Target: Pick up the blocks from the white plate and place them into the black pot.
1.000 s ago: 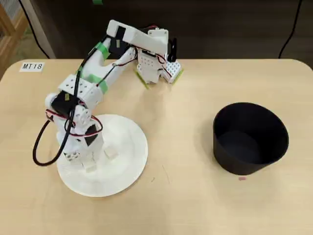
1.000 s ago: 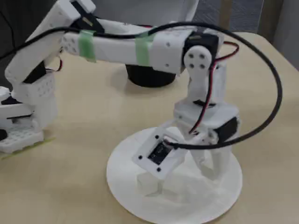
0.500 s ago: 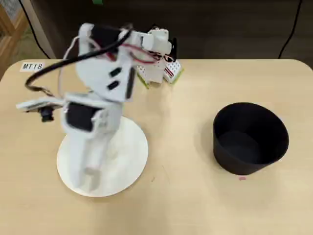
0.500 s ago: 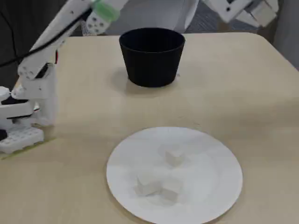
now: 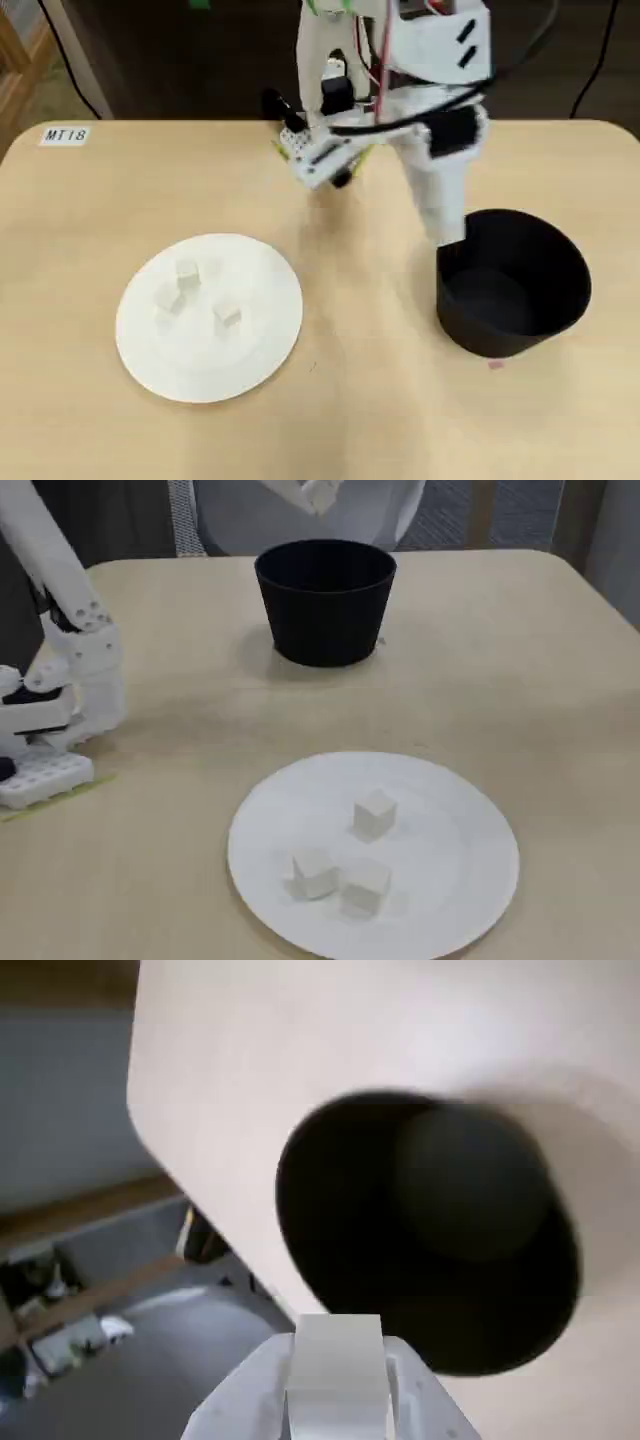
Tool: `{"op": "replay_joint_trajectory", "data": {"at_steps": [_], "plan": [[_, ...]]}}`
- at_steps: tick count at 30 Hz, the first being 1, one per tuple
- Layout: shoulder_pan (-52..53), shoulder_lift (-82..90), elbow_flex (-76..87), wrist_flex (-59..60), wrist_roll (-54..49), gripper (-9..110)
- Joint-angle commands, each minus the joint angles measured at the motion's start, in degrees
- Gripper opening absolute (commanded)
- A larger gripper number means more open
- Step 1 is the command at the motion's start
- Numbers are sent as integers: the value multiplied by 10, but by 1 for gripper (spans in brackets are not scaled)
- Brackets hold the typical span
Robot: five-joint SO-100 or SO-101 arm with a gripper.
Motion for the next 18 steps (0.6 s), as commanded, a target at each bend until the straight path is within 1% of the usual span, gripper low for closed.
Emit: {"op": "replay_joint_trajectory", "data": {"at_steps": [1, 7, 8, 14, 15, 16, 18], "plan": [[-54, 42, 83, -115, 6, -2], [-76, 39, 199, -310, 7, -2], [-73, 34, 207, -326, 8, -2], [-47, 9, 208, -337, 17, -2], [-43, 9, 208, -336, 18, 1], [-40, 10, 208, -331, 17, 7], [-33, 12, 208, -330, 4, 17]]}}
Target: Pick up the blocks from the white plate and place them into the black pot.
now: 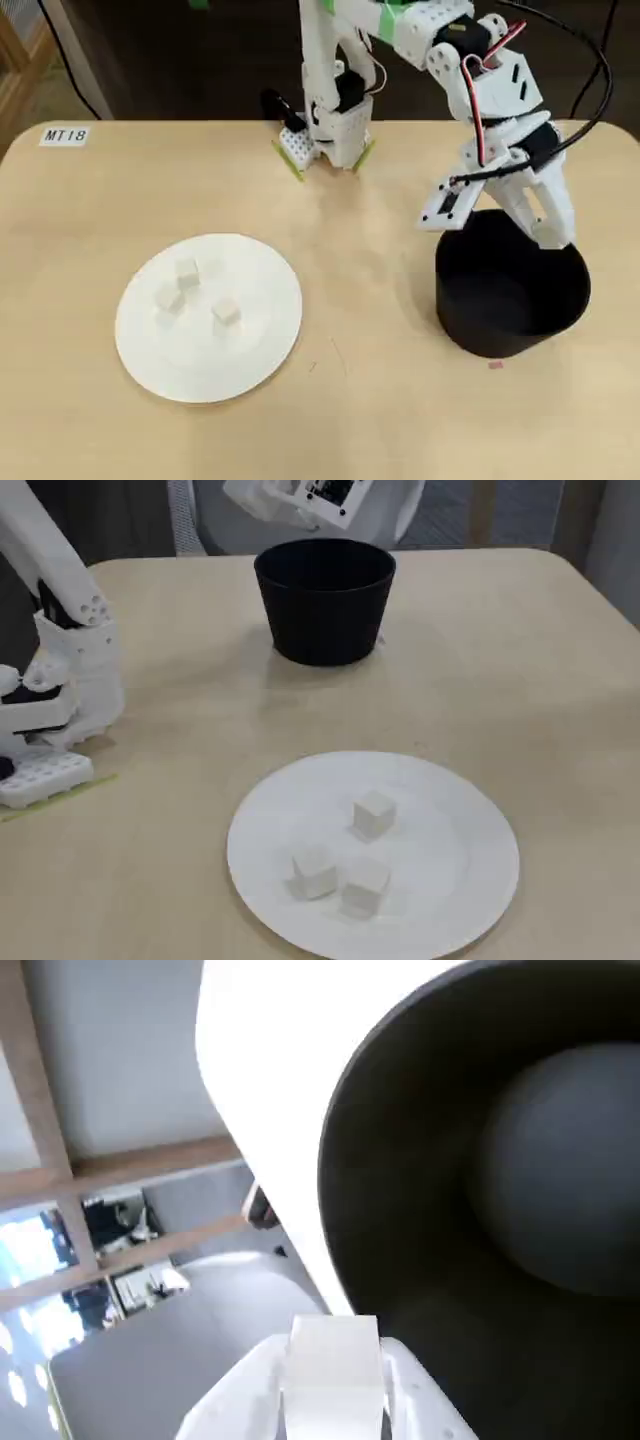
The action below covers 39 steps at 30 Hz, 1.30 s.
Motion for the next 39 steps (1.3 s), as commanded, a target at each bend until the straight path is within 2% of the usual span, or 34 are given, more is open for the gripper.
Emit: {"op": "replay_joint_trajectory", "data": {"at_steps": [1, 8, 9, 12, 17, 24, 30, 34, 39], "plan": [[16, 8, -3, 0, -14, 20], [54, 35, -2, 30, -13, 22], [61, 39, -2, 33, -12, 19], [89, 57, -3, 51, 7, -2], [176, 82, -16, 112, 25, -2], [375, 70, -38, 258, 119, -2], [524, 50, -42, 331, 195, -2], [574, 15, -34, 338, 239, -2], [583, -18, -11, 259, 310, -2]]}}
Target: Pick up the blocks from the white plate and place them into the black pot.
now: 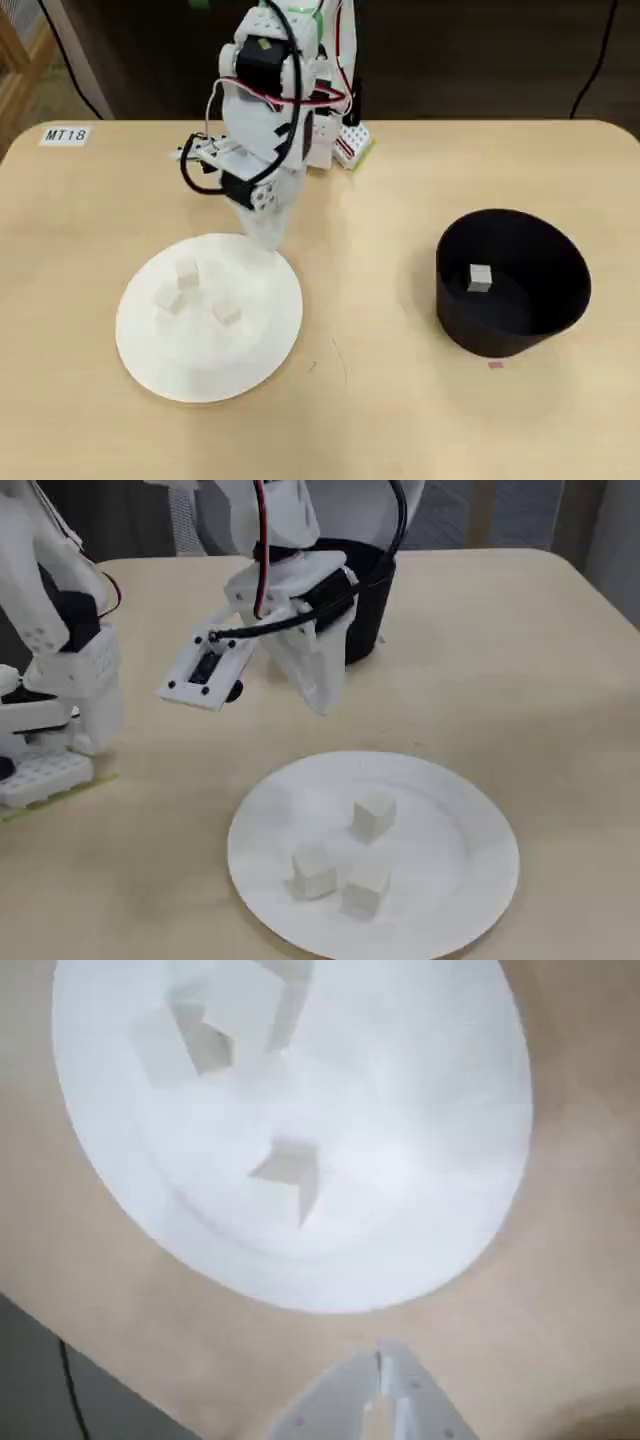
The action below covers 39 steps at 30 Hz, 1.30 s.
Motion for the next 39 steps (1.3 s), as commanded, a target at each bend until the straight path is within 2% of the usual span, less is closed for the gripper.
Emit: {"op": "replay_joint_trajectory", "data": {"at_steps": [1, 5, 8, 13, 18, 35, 39], "plan": [[5, -15, -1, -54, 42, -2], [14, -51, -6, -109, 67, -2], [25, -61, -7, -111, 66, 4], [40, -81, -16, -73, 54, 13], [41, -149, -91, 0, -8, 21], [40, -361, -295, 28, -106, 25], [47, -405, -352, 71, -121, 24]]}}
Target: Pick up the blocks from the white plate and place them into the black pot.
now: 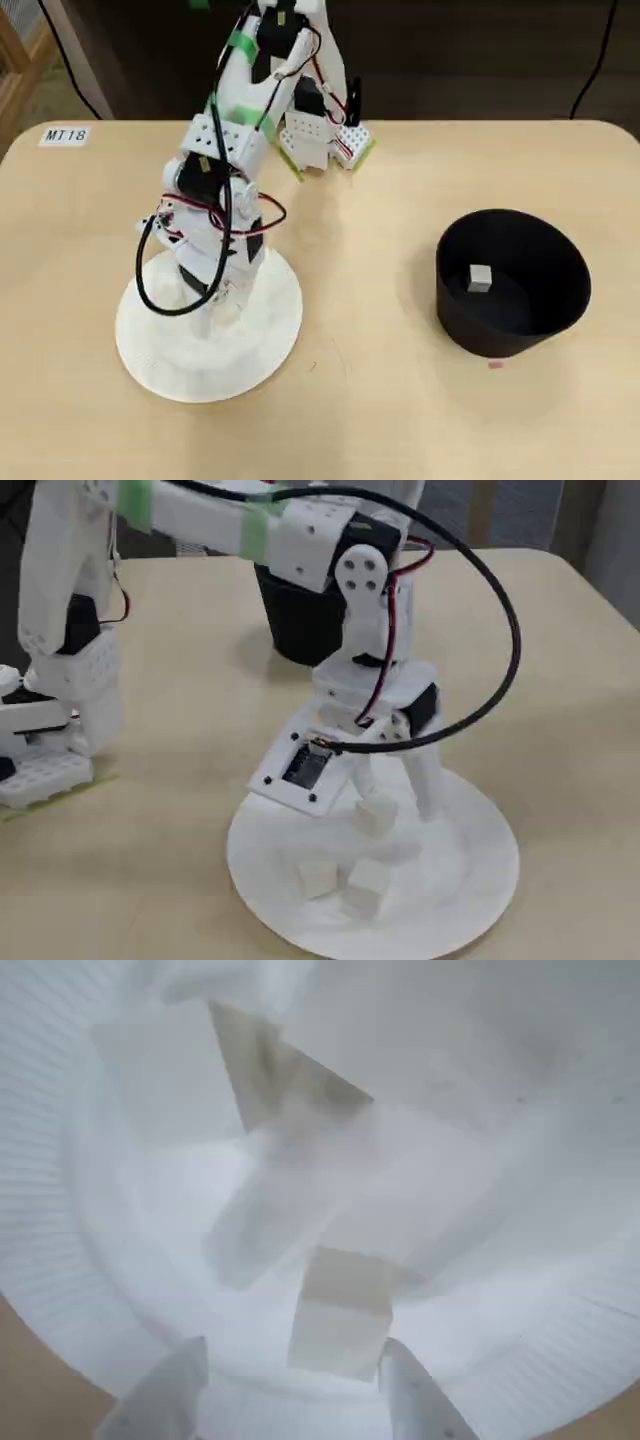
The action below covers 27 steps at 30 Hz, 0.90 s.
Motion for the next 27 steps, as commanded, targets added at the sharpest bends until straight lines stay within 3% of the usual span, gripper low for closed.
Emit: {"op": "replay_joint_trajectory", "data": {"at_steps": [1, 10, 14, 19, 27], "plan": [[10, -16, -60, 29, -10, 24], [19, -51, -88, 51, 2, 17], [21, -62, -91, 62, 27, -2], [16, -55, -97, 61, 1, -2], [-10, 105, -84, -91, -105, -2]]}}
